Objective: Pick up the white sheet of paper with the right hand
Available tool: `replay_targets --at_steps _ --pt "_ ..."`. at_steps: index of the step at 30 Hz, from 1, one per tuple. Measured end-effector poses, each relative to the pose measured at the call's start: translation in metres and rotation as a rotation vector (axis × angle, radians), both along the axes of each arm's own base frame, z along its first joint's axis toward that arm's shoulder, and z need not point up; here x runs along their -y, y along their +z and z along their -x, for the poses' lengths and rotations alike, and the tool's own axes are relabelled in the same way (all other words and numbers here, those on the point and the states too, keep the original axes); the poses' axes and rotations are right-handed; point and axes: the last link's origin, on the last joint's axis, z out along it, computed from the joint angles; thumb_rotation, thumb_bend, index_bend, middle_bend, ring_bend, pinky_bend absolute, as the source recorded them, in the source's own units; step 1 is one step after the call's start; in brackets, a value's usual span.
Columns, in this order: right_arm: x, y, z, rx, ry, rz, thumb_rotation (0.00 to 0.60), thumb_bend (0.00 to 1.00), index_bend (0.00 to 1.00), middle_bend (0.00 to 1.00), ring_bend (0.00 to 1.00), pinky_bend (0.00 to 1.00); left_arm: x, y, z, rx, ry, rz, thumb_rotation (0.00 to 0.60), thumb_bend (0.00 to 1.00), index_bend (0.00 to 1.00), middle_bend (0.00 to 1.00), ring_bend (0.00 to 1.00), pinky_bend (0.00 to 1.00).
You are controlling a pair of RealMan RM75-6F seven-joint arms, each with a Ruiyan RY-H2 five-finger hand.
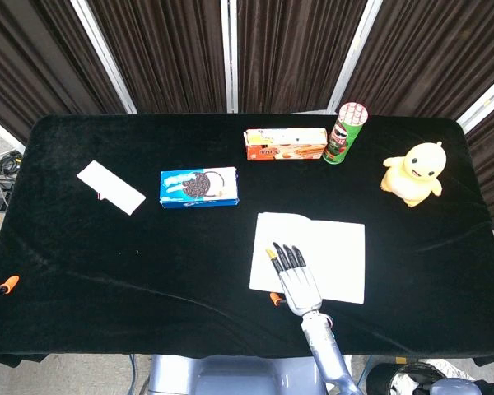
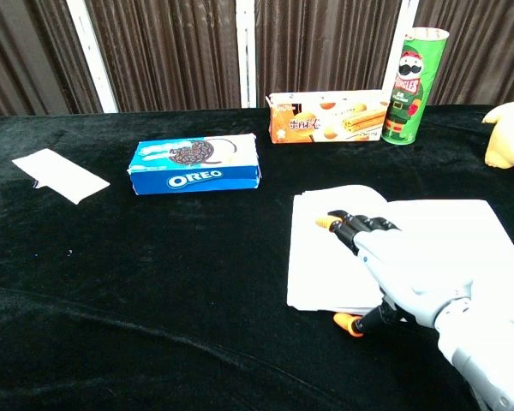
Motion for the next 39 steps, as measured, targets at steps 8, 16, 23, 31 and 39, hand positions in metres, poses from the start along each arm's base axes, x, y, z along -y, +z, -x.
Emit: replay_targets --at_steps 8,16,23,31,39 --pt "0.004 0.001 0.001 -0.025 0.034 0.076 0.6 0.28 0.0 0.0 0.0 0.0 0.0 0.0 0.0 0.006 0.0 0.005 0.6 0.19 0.0 0.0 0.0 0.0" --pt "0.008 0.008 0.001 -0.026 0.056 0.151 0.6 0.33 0.0 0.0 0.0 0.0 0.0 0.0 -0.001 0.012 -0.005 0.007 0.6 0.19 0.0 0.0 0.0 0.0" --pt "0.016 0.022 0.008 -0.004 0.017 0.245 0.6 0.4 0.0 0.0 0.0 0.0 0.0 -0.001 -0.002 0.02 -0.01 0.003 0.6 0.19 0.0 0.0 0.0 0.0" --pt "0.015 0.042 0.02 0.012 -0.056 0.346 0.6 0.43 0.0 0.0 0.0 0.0 0.0 0.0 -0.003 0.026 -0.017 -0.004 0.6 0.19 0.0 0.0 0.0 0.0" --pt "0.015 0.08 0.045 0.025 -0.115 0.445 0.6 0.42 0.0 0.0 0.0 0.0 0.001 0.001 -0.005 0.03 -0.024 -0.007 0.6 0.19 0.0 0.0 0.0 0.0"
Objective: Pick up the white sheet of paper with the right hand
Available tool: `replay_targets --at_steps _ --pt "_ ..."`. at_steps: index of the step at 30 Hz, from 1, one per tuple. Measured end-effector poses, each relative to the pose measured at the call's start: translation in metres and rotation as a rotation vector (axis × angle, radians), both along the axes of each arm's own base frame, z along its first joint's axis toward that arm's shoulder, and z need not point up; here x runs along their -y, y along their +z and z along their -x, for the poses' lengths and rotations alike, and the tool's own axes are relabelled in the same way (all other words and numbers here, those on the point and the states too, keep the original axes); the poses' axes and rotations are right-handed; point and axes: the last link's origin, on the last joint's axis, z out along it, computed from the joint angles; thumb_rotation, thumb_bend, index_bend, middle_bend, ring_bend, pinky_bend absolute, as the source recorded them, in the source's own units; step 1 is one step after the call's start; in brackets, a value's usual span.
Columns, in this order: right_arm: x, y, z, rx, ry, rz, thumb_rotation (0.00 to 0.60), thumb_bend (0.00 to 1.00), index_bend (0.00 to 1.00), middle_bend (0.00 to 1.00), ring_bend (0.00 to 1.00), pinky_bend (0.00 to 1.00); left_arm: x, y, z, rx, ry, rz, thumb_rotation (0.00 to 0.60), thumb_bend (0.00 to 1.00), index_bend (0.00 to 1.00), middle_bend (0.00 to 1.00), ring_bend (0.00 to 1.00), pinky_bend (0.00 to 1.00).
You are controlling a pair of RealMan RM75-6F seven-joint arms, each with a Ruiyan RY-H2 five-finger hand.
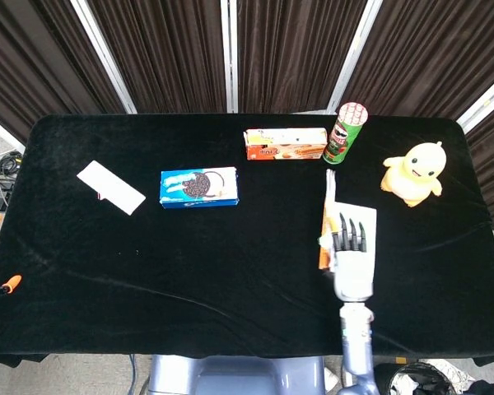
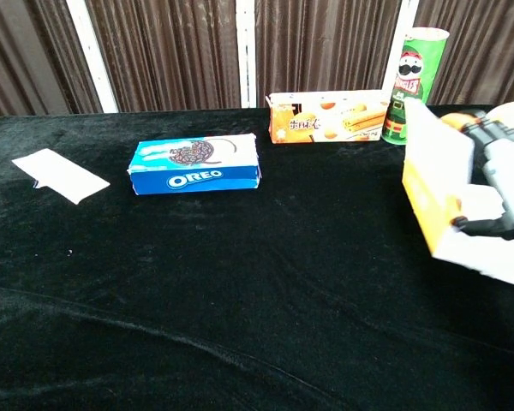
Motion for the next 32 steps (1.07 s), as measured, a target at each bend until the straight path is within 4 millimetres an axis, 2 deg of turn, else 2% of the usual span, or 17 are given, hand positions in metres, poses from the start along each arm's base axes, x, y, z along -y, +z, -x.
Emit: replay_targets --at_steps 8,18,21,29,32 --pt "-0.013 0.044 0.029 0.009 -0.042 0.067 0.6 0.37 0.0 0.0 0.0 0.0 -0.001 -0.006 -0.005 -0.019 -0.016 0.02 0.6 0.19 0.0 0.0 0.0 0.0" --pt "-0.023 0.067 0.043 0.01 -0.054 0.053 0.6 0.24 0.0 0.0 0.0 0.0 -0.008 -0.013 -0.012 -0.027 -0.056 0.051 0.6 0.19 0.0 0.0 0.0 0.0" --pt "-0.025 0.08 0.049 -0.019 -0.033 0.022 0.6 0.2 0.0 0.0 0.0 0.0 -0.01 -0.018 -0.014 -0.04 -0.08 0.072 0.6 0.19 0.0 0.0 0.0 0.0" --pt "-0.036 0.144 0.075 -0.189 0.008 -0.09 0.6 0.16 0.0 0.0 0.0 0.0 -0.012 -0.035 -0.019 -0.099 -0.134 0.108 0.6 0.18 0.0 0.0 0.0 0.0" --pt "-0.044 0.16 0.082 -0.197 -0.003 -0.133 0.6 0.16 0.0 0.0 0.0 0.0 -0.01 -0.042 -0.021 -0.111 -0.145 0.113 0.6 0.18 0.0 0.0 0.0 0.0"
